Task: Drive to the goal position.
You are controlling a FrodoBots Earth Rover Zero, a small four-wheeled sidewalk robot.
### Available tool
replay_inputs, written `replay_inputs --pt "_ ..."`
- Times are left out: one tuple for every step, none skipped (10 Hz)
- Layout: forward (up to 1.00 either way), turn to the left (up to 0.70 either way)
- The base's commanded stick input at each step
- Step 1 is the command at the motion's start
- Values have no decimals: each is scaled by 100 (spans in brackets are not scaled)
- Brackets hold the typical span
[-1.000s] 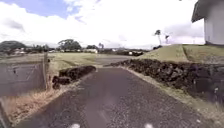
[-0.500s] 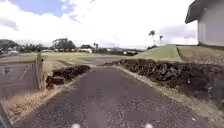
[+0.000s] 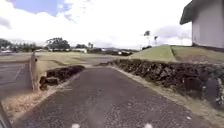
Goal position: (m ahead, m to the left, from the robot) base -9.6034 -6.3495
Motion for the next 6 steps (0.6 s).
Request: replay_inputs --pt "0 -70" --pt "0 -70" --pt "0 -70" --pt "0 -70" --pt "0 -70" --pt "0 -70"
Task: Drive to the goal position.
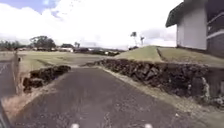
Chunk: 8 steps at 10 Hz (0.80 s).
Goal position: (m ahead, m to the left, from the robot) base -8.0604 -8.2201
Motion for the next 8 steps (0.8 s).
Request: replay_inputs --pt "0 -70" --pt "0 -70" --pt "0 -70" --pt "0 -70" --pt "0 -70" --pt "0 -70" --pt "0 -70" --pt "0 -70"
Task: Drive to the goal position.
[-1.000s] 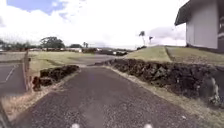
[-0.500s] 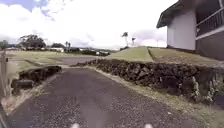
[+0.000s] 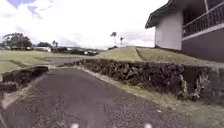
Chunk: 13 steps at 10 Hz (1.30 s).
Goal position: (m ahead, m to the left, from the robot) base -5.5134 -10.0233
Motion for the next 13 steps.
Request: replay_inputs --pt "0 -70" --pt "0 -70" --pt "0 -70" --pt "0 -70" --pt "0 -70" --pt "0 -70" --pt "0 -70" --pt "0 -70" --pt "0 -70" --pt "0 -70" --pt "0 -70" --pt "0 -70" --pt "0 -70"
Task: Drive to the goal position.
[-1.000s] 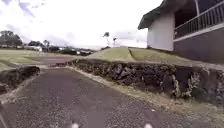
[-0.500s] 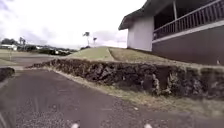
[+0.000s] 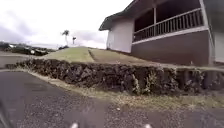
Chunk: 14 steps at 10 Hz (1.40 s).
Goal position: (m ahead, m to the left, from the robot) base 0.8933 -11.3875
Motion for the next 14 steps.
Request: replay_inputs --pt "0 -70" --pt "0 -70" --pt "0 -70" --pt "0 -70" --pt "0 -70" --pt "0 -70" --pt "0 -70" --pt "0 -70" --pt "0 -70" --pt "0 -70" --pt "0 -70" --pt "0 -70" --pt "0 -70" --pt "0 -70"
